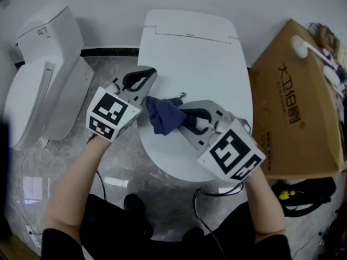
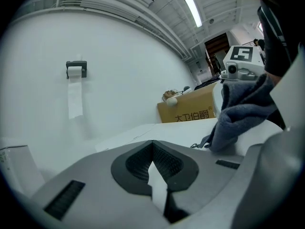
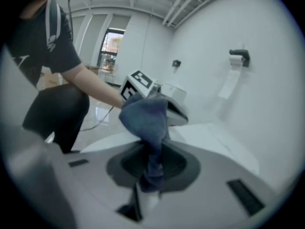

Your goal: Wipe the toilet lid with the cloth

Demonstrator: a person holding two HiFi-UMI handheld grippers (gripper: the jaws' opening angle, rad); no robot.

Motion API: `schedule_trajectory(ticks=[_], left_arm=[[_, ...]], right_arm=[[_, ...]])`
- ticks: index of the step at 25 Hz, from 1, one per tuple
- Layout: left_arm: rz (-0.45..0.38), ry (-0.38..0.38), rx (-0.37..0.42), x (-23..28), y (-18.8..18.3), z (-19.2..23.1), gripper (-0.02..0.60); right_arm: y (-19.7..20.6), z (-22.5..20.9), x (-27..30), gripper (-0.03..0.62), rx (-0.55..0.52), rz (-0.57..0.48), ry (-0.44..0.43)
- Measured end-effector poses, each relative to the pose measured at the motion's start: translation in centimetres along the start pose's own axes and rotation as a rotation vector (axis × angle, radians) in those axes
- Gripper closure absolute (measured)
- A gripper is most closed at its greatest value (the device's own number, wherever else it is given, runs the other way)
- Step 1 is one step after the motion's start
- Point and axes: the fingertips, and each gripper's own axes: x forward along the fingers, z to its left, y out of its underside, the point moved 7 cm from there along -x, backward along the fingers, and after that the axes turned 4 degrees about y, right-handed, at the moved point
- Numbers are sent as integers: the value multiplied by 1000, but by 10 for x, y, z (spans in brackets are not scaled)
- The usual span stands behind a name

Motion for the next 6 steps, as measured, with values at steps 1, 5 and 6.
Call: schedule_trajectory(ticks=[1,5,6], left_arm=[[-2,1,5,1,-2,-2,566],[-23,11,6,4,-12,-9,566],[-32,13,6,5,-16,-11,566]], right_arm=[[0,-3,-3,517,14,-28,6],[-1,-10,-13,519,49,-137,14],[-1,-12,-16,519,59,-164,17]])
